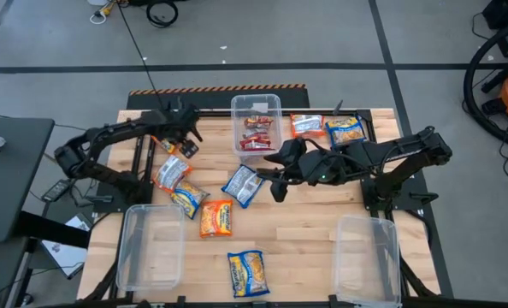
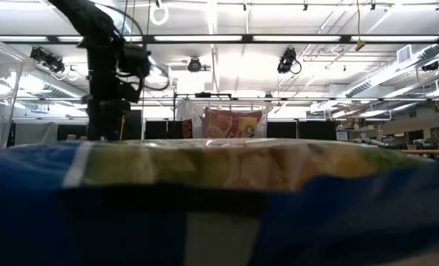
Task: Sort Maruchan noodles
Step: Put the orange noodle pack into the bottom left transparent bin
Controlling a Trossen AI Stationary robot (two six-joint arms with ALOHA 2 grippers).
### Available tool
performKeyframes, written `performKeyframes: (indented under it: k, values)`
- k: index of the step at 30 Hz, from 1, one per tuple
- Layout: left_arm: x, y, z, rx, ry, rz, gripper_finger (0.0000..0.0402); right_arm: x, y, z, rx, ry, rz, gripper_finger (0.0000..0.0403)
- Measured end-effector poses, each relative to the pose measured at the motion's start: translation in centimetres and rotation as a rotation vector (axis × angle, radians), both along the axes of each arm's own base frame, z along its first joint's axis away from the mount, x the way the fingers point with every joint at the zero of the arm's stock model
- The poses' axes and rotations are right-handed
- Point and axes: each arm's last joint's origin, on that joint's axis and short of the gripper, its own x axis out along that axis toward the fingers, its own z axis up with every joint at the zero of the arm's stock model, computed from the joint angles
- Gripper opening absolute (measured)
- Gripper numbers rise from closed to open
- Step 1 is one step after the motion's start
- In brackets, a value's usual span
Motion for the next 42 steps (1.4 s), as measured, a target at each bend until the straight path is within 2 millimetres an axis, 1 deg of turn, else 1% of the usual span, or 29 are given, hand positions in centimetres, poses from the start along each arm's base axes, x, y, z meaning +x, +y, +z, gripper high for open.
performKeyframes:
  k: [2,5,7,11,14,18,22,25,28,31,35,38,42]
  values:
    - [0.8,-0.3,-0.4,-0.002,0.043,-0.072,0.0287,0.1,-0.4,0.0,-0.009,0.000,-0.010,0.0210]
    - [1.3,0.1,-1.5,-0.073,0.142,-0.108,0.0278,0.3,-1.1,0.0,-0.021,0.003,-0.026,0.0210]
    - [2.0,0.7,-2.3,-0.107,0.196,-0.136,0.0270,0.3,-1.6,0.0,-0.026,0.004,-0.038,0.0210]
    - [3.4,1.3,-3.8,-0.140,0.233,-0.187,0.0253,0.5,-2.3,0.1,-0.043,0.010,-0.050,0.0210]
    - [4.0,1.7,-4.8,-0.124,0.266,-0.235,0.0238,0.6,-2.7,0.0,-0.059,0.021,-0.036,0.0210]
    - [3.8,2.8,-5.8,-0.117,0.297,-0.248,0.0224,0.6,-3.1,0.0,-0.094,0.047,-0.007,0.0210]
    - [3.3,3.8,-6.4,-0.112,0.351,-0.287,0.0220,0.7,-3.8,0.0,-0.136,0.065,-0.008,0.0210]
    - [3.3,4.5,-6.6,-0.089,0.335,-0.298,0.0219,0.7,-4.3,0.0,-0.138,0.068,-0.024,0.0210]
    - [3.3,4.7,-6.5,-0.072,0.352,-0.347,0.0219,0.8,-4.7,0.0,-0.135,0.069,-0.029,0.0210]
    - [3.2,4.9,-6.6,-0.069,0.360,-0.360,0.0219,0.8,-5.1,0.0,-0.144,0.074,-0.033,0.0210]
    - [2.8,5.4,-7.4,-0.104,0.378,-0.341,0.0218,0.8,-5.5,0.0,-0.149,0.077,-0.039,0.0210]
    - [2.7,5.6,-7.8,-0.115,0.396,-0.341,0.0205,0.8,-5.6,0.0,-0.145,0.076,-0.045,0.0210]
    - [2.9,5.3,-7.8,-0.114,0.404,-0.360,0.0168,0.9,-5.6,0.0,-0.130,0.065,-0.051,0.0210]
